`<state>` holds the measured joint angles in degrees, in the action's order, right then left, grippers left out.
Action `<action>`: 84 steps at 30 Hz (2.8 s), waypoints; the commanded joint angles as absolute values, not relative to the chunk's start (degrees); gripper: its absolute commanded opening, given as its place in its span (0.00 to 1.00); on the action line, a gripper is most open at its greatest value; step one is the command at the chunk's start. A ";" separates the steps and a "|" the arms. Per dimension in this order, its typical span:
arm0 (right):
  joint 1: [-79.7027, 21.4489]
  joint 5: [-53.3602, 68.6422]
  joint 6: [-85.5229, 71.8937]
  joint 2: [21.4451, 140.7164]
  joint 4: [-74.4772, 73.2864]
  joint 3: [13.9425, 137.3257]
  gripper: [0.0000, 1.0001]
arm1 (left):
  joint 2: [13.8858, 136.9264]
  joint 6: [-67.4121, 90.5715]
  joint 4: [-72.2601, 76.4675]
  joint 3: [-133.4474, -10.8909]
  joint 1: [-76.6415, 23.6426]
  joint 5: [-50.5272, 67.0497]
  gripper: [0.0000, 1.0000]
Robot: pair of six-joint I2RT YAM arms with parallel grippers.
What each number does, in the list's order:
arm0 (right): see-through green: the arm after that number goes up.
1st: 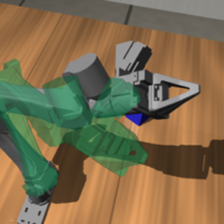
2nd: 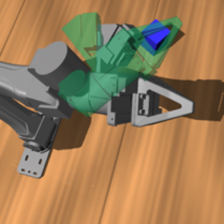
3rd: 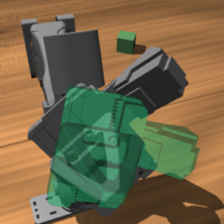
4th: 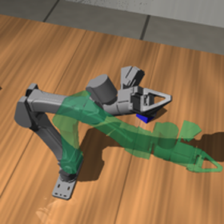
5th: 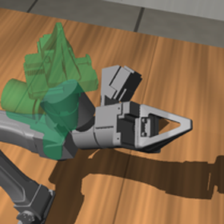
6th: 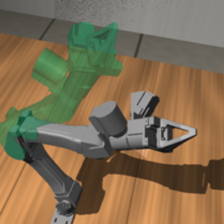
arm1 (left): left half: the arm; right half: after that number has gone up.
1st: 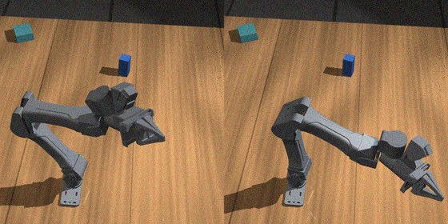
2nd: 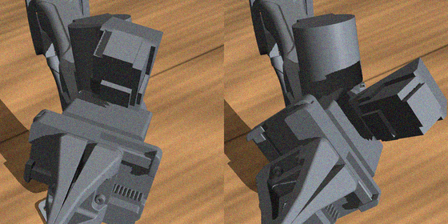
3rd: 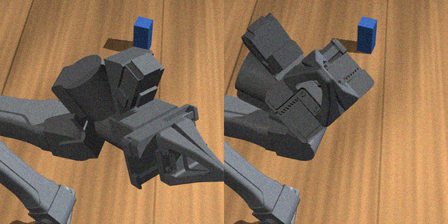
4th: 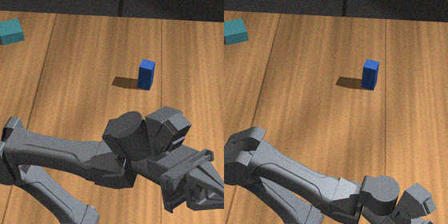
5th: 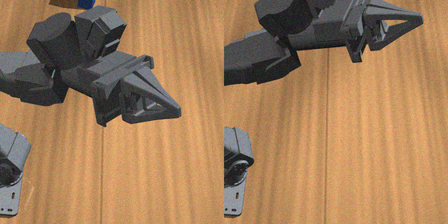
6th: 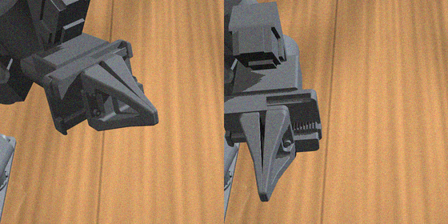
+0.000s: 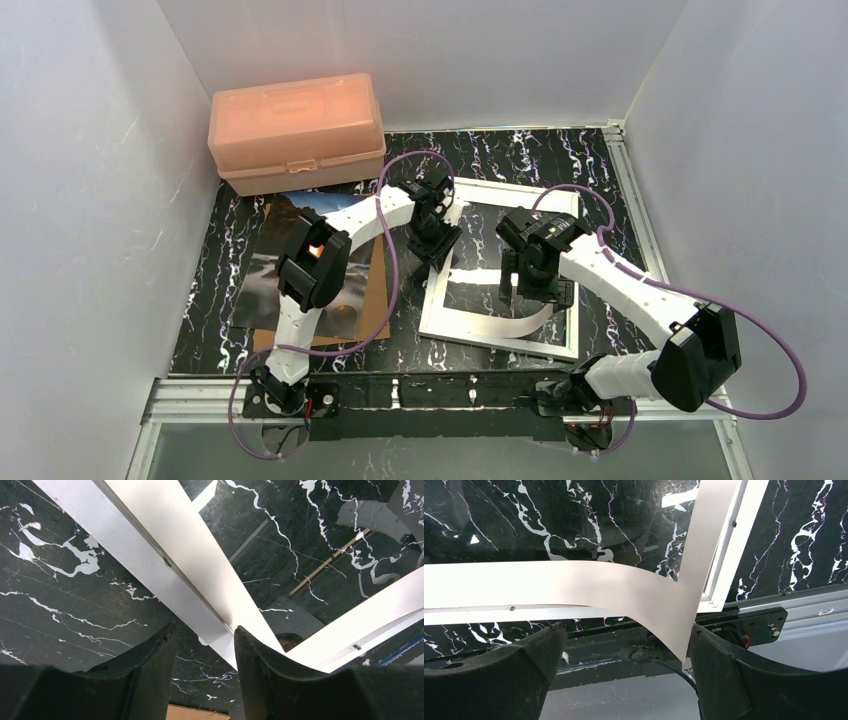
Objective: Put the photo into the frame
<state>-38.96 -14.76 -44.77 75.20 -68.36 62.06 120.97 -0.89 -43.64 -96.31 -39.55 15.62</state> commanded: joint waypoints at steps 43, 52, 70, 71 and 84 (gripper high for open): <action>-35.78 -12.54 -41.16 75.40 -68.73 62.91 0.99 | 115.85 0.26 -38.78 -94.96 -40.07 16.85 0.47; -35.62 -11.35 -40.65 75.56 -67.53 62.40 0.99 | 118.08 0.26 -36.82 -97.13 -40.79 13.13 0.55; -35.05 -8.72 -41.02 73.23 -65.85 60.63 0.99 | 122.55 -2.21 -31.42 -101.91 -43.29 -2.20 0.57; -35.02 -8.31 -41.11 72.76 -65.44 60.38 0.99 | 122.92 -2.16 -31.46 -102.10 -43.28 -2.14 0.57; -34.88 -7.12 -41.39 71.54 -64.94 59.32 0.99 | 126.80 -0.63 -33.05 -104.82 -43.23 -3.01 0.57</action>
